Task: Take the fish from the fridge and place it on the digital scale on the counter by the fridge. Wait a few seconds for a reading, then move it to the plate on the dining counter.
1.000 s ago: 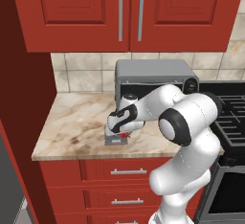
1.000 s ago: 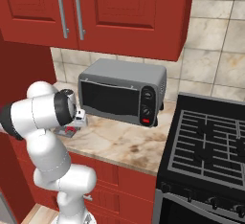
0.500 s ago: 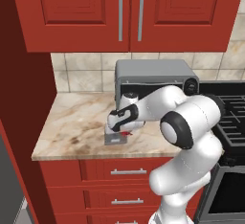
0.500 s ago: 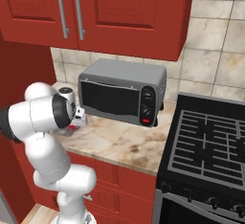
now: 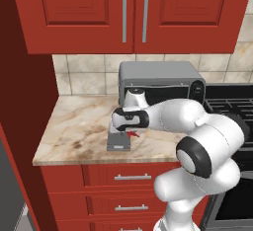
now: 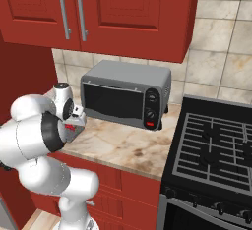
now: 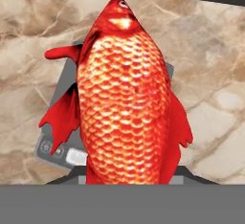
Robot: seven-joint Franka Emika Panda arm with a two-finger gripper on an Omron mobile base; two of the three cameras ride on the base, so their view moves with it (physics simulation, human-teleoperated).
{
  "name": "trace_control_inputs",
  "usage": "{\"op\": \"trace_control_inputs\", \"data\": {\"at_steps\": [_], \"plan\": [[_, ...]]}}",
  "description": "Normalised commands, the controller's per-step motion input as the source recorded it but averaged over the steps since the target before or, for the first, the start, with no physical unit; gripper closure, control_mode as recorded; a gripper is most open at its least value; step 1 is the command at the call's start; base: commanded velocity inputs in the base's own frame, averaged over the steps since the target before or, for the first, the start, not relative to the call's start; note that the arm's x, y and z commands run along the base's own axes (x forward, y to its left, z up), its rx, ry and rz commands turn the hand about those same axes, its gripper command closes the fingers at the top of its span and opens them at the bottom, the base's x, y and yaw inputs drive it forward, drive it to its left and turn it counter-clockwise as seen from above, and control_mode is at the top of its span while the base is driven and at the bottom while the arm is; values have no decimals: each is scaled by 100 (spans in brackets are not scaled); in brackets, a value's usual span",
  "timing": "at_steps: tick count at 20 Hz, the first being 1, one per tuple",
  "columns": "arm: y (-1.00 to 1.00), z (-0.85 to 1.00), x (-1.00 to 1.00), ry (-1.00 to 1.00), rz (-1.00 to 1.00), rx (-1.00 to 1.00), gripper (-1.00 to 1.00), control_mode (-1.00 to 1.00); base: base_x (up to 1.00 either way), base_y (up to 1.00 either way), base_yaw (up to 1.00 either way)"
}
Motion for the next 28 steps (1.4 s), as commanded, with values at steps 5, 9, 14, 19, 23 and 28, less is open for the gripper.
{"op": "trace_control_inputs", "data": {"at_steps": [5, 9, 14, 19, 23, 28], "plan": [[0, 56, -48, 0, -7, 0, 100, -100, 0, 0, 0], [0, 71, -95, -4, -3, 1, 100, -100, 0, 0, 0], [-6, 90, -100, -7, -1, 4, 100, -100, 0, 0, 0], [-19, 93, -100, -4, -1, 3, 100, -100, 0, 0, 0], [-38, 77, -93, 0, -2, 5, 100, -100, 0, 0, 0], [-47, 39, -48, 2, -3, 2, 100, -100, 0, 0, 0]]}}
